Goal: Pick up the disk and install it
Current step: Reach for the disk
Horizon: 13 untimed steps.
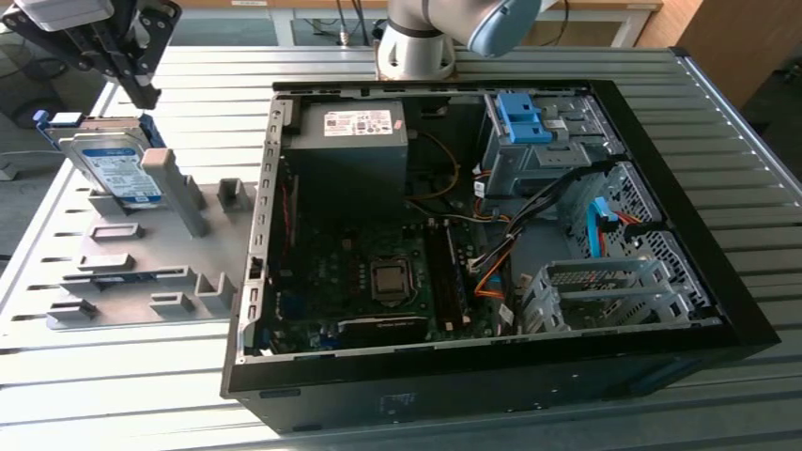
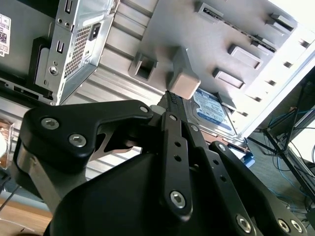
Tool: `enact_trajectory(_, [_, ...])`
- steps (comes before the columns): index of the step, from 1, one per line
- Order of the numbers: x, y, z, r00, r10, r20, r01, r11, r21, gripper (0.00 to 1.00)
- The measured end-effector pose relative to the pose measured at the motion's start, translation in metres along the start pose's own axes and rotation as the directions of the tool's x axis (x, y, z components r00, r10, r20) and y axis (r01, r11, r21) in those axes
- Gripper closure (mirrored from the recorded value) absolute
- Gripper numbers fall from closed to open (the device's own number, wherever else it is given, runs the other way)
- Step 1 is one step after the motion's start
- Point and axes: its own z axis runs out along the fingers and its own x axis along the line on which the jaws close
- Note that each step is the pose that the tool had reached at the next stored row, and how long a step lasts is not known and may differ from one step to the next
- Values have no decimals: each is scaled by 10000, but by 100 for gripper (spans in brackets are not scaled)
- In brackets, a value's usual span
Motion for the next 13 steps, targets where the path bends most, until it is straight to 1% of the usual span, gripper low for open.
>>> enact_trajectory(13, [89,-7,2,10000,0,1,0,10000,-1,89])
